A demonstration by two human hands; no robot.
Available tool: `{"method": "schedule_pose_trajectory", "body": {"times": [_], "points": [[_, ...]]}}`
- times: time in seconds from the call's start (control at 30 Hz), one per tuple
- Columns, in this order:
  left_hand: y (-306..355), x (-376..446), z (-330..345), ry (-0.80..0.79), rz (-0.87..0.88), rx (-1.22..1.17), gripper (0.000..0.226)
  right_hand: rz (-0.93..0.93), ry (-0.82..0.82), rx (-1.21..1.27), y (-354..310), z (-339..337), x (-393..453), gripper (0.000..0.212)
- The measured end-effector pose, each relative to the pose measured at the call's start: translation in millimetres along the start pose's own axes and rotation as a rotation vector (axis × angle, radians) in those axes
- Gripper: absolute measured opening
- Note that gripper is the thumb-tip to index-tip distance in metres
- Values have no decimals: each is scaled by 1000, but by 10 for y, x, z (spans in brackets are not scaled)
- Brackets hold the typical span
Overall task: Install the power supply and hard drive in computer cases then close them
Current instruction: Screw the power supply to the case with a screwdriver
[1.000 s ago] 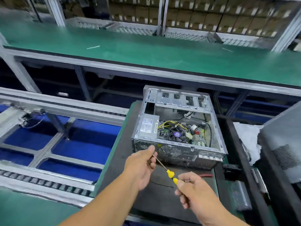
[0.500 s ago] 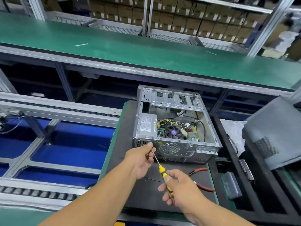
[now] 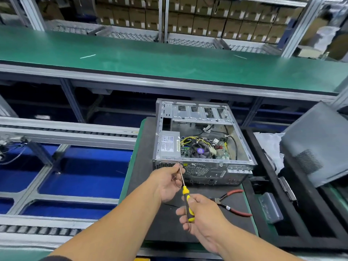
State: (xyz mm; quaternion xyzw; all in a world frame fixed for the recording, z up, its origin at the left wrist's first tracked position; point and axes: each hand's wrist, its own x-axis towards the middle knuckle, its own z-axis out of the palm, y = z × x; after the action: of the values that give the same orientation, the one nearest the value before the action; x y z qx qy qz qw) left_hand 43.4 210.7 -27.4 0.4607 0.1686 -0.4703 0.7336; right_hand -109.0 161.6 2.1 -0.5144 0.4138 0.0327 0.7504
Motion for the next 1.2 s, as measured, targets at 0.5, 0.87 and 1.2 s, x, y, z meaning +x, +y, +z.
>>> {"method": "schedule_pose_trajectory", "body": {"times": [0.5,0.87,1.2], "points": [[20,35,33,34,18,92,16,67,-22,194,24,89,-7,27],[7,-65,-5,20,28,114,18,122,-38,236,-53,170,30,18],[-16,-117,42,76,70,234,18,164,-62,292,-15,136,92,27]]}}
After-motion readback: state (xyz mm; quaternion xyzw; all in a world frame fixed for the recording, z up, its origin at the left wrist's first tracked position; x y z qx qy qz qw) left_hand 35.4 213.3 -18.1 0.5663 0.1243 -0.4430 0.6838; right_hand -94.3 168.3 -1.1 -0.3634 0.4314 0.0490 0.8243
